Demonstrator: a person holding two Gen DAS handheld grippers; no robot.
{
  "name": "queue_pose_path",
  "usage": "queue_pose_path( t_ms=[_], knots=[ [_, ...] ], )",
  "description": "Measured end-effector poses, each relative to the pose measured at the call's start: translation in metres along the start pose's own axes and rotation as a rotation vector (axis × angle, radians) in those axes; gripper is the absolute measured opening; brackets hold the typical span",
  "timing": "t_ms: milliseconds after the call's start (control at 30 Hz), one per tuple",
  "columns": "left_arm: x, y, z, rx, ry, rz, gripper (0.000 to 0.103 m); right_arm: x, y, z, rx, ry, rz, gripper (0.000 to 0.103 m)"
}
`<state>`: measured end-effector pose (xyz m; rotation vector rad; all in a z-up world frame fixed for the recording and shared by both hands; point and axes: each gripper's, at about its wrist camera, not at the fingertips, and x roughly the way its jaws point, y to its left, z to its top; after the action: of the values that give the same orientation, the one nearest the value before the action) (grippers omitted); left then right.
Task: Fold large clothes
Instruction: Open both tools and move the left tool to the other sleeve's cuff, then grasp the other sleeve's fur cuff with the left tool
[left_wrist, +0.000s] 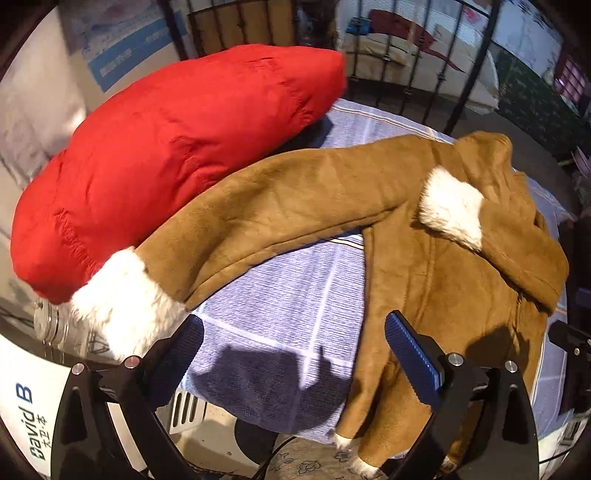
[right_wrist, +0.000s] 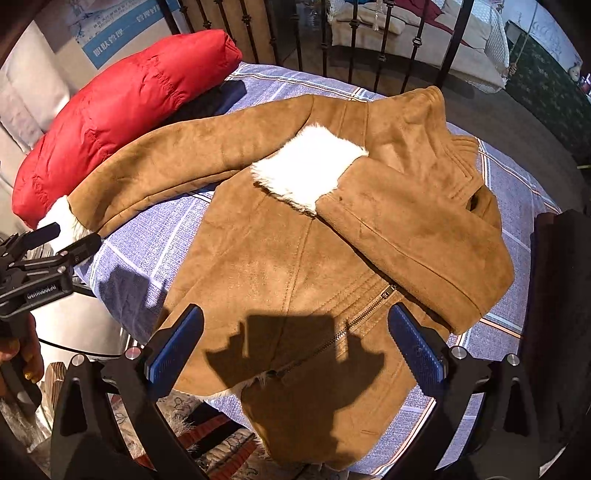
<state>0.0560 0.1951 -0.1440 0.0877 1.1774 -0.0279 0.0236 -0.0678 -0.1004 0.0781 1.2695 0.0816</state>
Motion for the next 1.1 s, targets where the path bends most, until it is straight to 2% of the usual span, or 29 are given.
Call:
queue_pose_path(
  t_ms=[133,267,367,400,567,633,667,733,833,967,1100],
  knots=[
    [0.014,0.088,-0.009,-0.211,0.002,0.097,0.096,-0.001,0.003,0.004,-0.01,0.001,-0.015,0.098],
    [0.029,0.166,-0.023,-0.37,0.035,0.19,0.095,0.0,0.0,0.005,0.002,0.003,-0.018,0.098],
    [0.046,0.191,-0.03,-0.409,0.073,0.164,0.093,0.001,-0.001,0.005,0.011,0.006,-0.016,0.098],
    [0.053,0.193,-0.03,-0.405,0.09,0.148,0.088,0.001,0.0,0.004,0.012,0.006,-0.017,0.098],
    [0.08,0.18,-0.024,-0.394,0.13,0.028,0.07,0.001,0.002,0.004,0.009,0.002,-0.021,0.098],
    [0.086,0.177,-0.02,-0.4,0.138,0.007,0.053,0.0,0.002,0.004,0.009,-0.001,-0.021,0.098],
    [0.087,0.176,-0.018,-0.4,0.139,0.003,0.051,0.0,0.002,0.004,0.01,-0.005,-0.022,0.098],
    [0.087,0.176,-0.015,-0.392,0.138,-0.005,0.033,0.0,0.001,0.003,0.012,-0.009,-0.022,0.098],
    [0.076,0.174,-0.012,-0.369,0.119,-0.031,0.013,-0.002,-0.002,0.002,0.015,-0.016,-0.017,0.098],
    [0.028,0.146,-0.002,-0.317,0.037,-0.121,0.009,-0.003,-0.008,-0.001,0.032,-0.025,-0.009,0.098],
    [-0.051,0.068,0.031,-0.155,-0.106,-0.321,0.008,-0.004,-0.02,-0.002,0.059,-0.038,-0.006,0.097]
  ],
)
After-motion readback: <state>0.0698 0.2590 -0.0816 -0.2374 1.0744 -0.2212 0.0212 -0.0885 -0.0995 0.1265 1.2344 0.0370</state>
